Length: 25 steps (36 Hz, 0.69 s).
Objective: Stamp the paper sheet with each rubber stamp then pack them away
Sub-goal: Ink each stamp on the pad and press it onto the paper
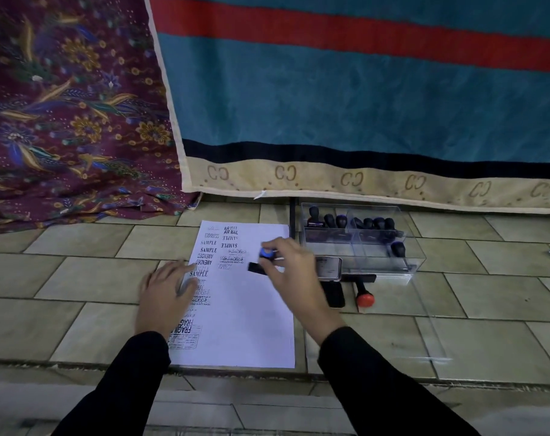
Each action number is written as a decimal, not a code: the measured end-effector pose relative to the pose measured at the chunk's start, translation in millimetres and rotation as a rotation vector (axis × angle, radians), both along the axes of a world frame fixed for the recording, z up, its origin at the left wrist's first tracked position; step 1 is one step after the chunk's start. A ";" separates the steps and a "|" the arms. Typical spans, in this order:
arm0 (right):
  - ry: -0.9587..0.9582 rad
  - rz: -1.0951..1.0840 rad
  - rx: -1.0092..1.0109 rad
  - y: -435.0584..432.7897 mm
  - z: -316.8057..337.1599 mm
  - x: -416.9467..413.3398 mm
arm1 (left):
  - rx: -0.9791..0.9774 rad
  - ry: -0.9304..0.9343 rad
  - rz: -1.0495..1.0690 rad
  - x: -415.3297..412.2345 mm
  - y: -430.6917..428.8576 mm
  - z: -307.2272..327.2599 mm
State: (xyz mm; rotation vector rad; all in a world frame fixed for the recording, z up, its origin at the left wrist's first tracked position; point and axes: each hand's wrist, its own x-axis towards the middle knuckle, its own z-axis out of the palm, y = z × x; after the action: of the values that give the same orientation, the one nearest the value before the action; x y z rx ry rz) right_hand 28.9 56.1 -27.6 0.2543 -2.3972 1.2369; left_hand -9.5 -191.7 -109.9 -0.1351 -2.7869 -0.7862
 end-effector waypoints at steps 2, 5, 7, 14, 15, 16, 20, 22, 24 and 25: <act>-0.033 0.042 0.012 -16.9 -1.4 -13.5 | 0.002 -0.002 -0.002 -0.3 -0.7 -1.0; -0.088 0.081 0.060 -36.6 -7.7 -31.6 | -0.034 -0.007 0.002 -1.3 -0.9 -1.0; -0.123 0.100 0.099 -46.1 -13.0 -40.0 | -0.051 -0.012 0.006 -1.7 -0.1 0.1; -0.190 0.114 0.139 -62.8 -22.9 -53.6 | -0.066 -0.018 0.009 -1.5 0.4 1.6; -0.191 0.113 0.142 -64.2 -23.4 -54.6 | -0.064 -0.018 0.008 -1.7 0.4 1.7; -0.191 0.112 0.143 -65.3 -23.9 -55.5 | -0.064 -0.017 0.006 -1.7 0.4 1.7; -0.202 0.120 0.161 -67.8 -26.5 -57.8 | -0.060 -0.012 0.003 -1.8 0.1 1.6; -0.210 0.125 0.179 -68.2 -28.0 -58.2 | -0.059 -0.014 0.001 -1.8 -0.2 1.3; -0.213 0.127 0.195 -68.5 -29.7 -58.2 | -0.058 -0.019 0.003 -1.7 -0.5 0.9; -0.212 0.126 0.199 -68.8 -30.4 -57.7 | -0.057 -0.019 0.005 -1.7 -0.6 0.7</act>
State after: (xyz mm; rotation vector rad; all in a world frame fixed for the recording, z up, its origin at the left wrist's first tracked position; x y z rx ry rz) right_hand -28.8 -12.7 -58.0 0.3552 -2.7296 1.1271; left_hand -11.1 -192.3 -109.2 -0.1313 -2.8277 -0.7110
